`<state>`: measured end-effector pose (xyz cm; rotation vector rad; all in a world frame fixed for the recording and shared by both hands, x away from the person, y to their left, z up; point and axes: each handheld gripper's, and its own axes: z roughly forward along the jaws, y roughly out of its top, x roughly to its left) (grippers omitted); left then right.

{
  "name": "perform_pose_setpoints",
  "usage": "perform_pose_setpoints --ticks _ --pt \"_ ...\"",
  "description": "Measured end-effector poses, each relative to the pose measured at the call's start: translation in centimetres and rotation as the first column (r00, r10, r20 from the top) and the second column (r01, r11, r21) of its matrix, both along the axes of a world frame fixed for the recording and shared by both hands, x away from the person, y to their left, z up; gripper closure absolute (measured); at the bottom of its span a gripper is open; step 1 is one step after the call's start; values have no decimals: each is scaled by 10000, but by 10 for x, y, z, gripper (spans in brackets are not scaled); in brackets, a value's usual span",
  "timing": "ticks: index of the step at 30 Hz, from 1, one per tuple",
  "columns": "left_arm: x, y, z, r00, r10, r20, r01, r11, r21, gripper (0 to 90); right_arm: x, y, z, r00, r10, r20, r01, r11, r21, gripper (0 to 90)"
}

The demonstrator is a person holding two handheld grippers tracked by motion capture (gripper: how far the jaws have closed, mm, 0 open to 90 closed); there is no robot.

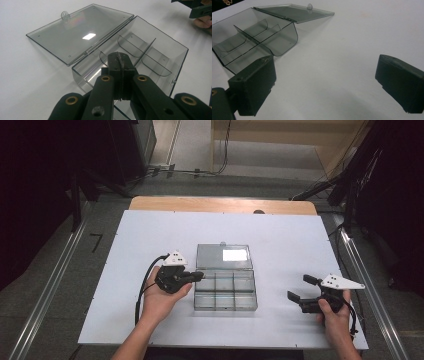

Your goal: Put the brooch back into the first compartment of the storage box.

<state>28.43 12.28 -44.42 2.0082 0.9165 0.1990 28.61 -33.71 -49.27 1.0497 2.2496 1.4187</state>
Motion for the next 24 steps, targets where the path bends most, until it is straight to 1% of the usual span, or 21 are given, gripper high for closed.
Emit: perform_pose_setpoints --ticks 1,3,9,17,19,22,24 --pt "1 0 0 10000 -9 -36 9 10000 45 899 0 0 0 10000 7 4 -7 10000 1 17" --pt "2 -2 -2 10000 -5 -54 5 10000 -21 899 0 0 0 10000 6 -8 -6 10000 3 17" --pt "6 -4 -6 9999 -45 -89 45 10000 15 899 0 0 -1 10000 12 -26 -12 10000 8 17" --pt "9 -4 -12 9998 47 -217 -47 10000 1 899 1 1 -2 9999 32 -104 -33 10000 -25 17" --pt "10 -4 -14 9997 70 -253 -70 10000 9 899 1 1 -3 9999 51 -120 -50 10000 43 17" --pt "12 -6 -17 9994 84 -346 -86 10000 -48 899 3 -1 -3 9997 109 -228 -99 9991 412 16" --pt "12 -7 -18 9992 79 -401 -79 10000 7 899 3 -2 -3 9997 72 -216 -63 9991 427 17"
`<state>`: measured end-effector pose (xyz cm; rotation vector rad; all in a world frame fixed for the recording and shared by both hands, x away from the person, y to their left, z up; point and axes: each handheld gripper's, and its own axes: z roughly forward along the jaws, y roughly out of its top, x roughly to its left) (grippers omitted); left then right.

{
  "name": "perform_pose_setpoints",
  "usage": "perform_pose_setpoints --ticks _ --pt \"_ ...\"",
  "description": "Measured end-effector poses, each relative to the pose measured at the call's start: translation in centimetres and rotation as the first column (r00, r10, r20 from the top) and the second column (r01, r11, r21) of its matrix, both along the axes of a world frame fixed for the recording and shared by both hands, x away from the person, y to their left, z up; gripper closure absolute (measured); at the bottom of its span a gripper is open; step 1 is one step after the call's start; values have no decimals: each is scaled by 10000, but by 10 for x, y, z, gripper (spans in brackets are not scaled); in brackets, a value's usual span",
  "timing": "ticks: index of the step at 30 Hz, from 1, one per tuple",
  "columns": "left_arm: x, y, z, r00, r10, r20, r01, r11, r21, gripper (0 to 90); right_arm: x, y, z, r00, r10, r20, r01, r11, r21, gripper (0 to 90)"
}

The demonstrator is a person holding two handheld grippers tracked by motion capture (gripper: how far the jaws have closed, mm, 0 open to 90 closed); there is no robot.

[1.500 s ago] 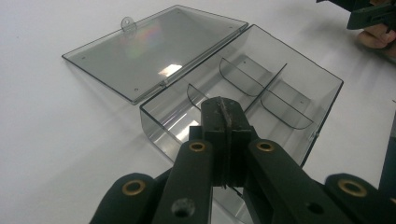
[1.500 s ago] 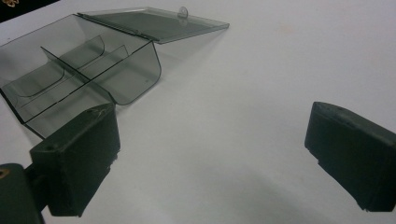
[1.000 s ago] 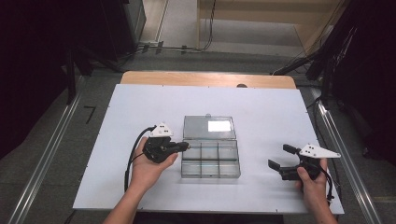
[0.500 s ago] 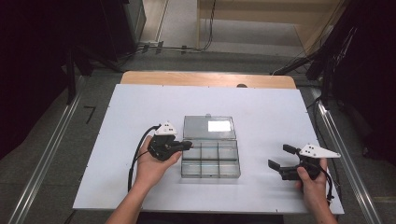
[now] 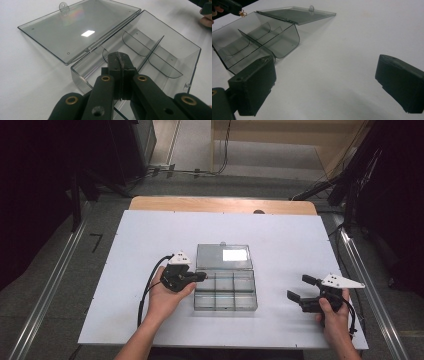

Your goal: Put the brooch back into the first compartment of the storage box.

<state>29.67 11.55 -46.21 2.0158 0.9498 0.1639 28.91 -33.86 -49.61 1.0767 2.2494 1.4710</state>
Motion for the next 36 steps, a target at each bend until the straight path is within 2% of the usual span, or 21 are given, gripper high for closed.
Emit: perform_pose_setpoints --ticks 9,20,27,32,36 --pt "2 -3 -8 9999 17 -166 -13 9997 233 899 0 1 -1 10000 50 -25 -51 9999 -136 17" --pt "3 -9 -15 9995 -59 -307 77 9983 585 899 1 0 -2 9999 97 -73 -97 9999 38 16" --pt "5 -10 -17 9991 -72 -425 98 9981 610 899 2 2 -3 9999 93 -81 -93 10000 -21 17" --pt "8 -9 -20 9975 -113 -695 148 9986 503 899 1 2 -3 9999 86 -74 -86 10000 -23 16" --pt "8 -9 -21 9975 -82 -708 112 9990 425 897 1 2 -3 9999 92 -58 -93 10000 -29 17"
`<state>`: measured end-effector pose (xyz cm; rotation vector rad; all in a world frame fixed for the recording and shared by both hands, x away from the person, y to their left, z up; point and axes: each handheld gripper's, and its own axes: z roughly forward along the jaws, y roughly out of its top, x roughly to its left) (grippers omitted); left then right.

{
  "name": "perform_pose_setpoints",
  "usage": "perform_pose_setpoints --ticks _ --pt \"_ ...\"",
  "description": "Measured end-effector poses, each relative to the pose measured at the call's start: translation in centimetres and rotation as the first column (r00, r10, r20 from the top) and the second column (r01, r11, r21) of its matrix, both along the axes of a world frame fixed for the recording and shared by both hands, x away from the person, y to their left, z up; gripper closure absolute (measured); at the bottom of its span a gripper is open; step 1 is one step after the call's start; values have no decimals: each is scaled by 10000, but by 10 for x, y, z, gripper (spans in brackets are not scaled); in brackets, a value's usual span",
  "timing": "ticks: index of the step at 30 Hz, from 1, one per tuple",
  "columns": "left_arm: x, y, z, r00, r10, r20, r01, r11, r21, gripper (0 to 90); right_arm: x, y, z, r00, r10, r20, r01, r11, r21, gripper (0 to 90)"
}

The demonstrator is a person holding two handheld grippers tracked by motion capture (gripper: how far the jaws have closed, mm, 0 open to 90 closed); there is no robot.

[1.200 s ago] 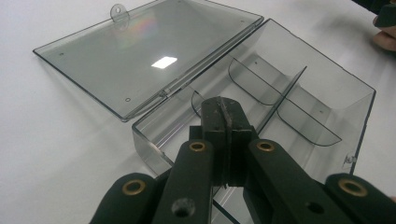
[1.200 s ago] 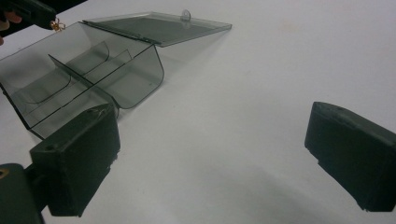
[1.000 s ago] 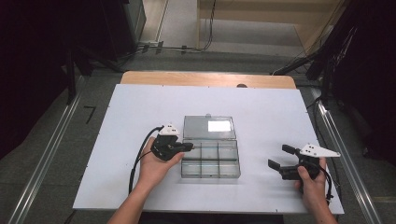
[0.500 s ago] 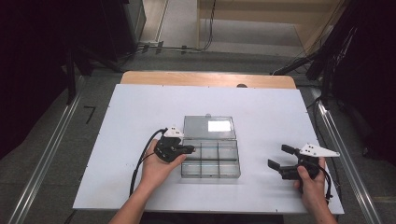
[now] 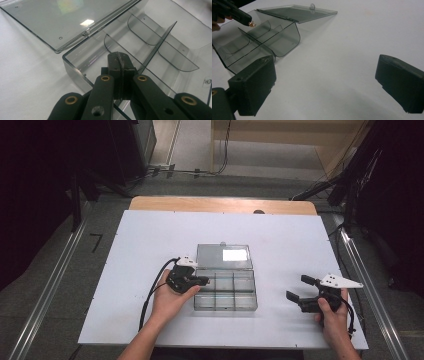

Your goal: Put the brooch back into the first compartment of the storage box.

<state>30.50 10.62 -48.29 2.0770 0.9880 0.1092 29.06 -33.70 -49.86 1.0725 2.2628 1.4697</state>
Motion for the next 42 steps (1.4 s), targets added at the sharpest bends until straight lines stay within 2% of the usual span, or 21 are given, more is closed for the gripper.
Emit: perform_pose_setpoints --ticks 3,9,16,18,22,23,26,33,37,42 --pt "-2 1 0 10000 -47 70 48 9999 -120 885 0 0 0 10000 10 14 -10 10000 -13 17" --pt "-5 4 2 9998 21 212 -11 9988 -482 737 0 0 0 10000 12 16 -12 10000 -4 17" --pt "-7 10 9 9990 -103 437 161 9909 -1337 549 0 1 1 10000 -4 60 5 10000 -85 16" --pt "-8 11 11 9985 18 549 57 9905 -1372 485 0 2 3 10000 -11 -20 11 10000 75 12" --pt "-9 14 13 9974 9 721 99 9887 -1494 360 -1 4 8 9998 158 122 -161 9997 210 11" --pt "-9 15 14 9974 40 718 75 9874 -1582 307 -2 4 9 9998 179 112 -182 9995 265 11" --pt "-9 17 15 9969 28 791 114 9840 -1778 231 -3 6 12 9994 307 140 -311 9990 320 11" --pt "-6 20 14 9975 91 703 48 9809 -1943 24 -4 11 16 9983 581 98 -584 9975 407 11" --pt "-6 23 16 9971 70 764 101 9753 -2207 0 -4 13 17 9983 572 115 -576 9975 399 11" --pt "-4 24 18 9962 141 865 44 9776 -2103 0 -4 17 23 9981 567 247 -575 9978 325 10"
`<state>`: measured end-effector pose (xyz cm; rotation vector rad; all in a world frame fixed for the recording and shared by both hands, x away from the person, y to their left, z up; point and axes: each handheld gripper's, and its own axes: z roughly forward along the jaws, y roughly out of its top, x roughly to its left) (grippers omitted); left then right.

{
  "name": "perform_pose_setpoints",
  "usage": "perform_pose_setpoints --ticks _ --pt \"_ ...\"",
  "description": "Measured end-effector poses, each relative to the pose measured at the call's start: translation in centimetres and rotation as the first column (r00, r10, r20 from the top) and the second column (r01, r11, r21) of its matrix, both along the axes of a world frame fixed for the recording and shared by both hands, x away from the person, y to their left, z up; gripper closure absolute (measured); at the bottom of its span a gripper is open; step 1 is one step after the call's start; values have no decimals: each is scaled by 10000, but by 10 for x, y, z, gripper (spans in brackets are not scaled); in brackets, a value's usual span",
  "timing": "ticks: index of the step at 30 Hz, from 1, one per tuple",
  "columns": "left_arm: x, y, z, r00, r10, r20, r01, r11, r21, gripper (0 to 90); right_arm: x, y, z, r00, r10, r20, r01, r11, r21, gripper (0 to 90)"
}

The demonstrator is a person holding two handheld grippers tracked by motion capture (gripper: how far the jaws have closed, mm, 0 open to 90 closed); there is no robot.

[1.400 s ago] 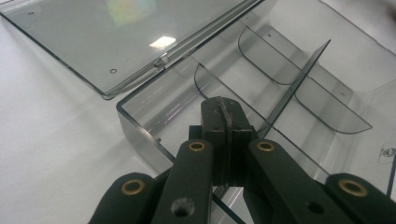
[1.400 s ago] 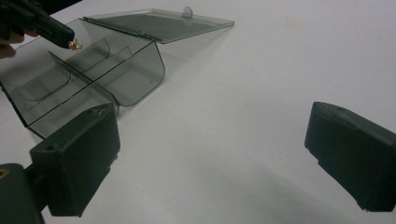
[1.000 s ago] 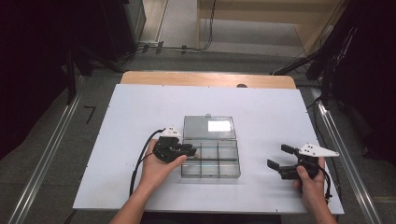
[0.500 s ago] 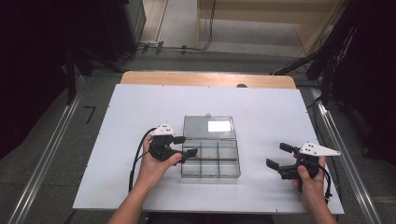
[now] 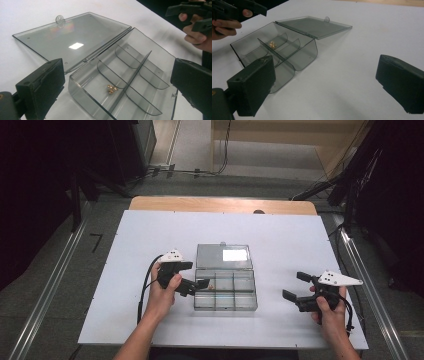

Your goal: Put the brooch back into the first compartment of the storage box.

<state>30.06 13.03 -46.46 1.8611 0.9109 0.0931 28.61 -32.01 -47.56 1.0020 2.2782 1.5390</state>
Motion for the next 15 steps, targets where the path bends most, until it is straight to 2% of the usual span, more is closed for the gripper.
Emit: perform_pose_setpoints --ticks 8,15 --pt "6 0 6 9998 -24 181 25 10000 -41 0 -1 10 11 9997 -12 224 10 9999 107 0" --pt "10 1 11 9996 59 280 -59 10000 -11 0 3 19 18 9999 44 153 -48 9995 300 0"
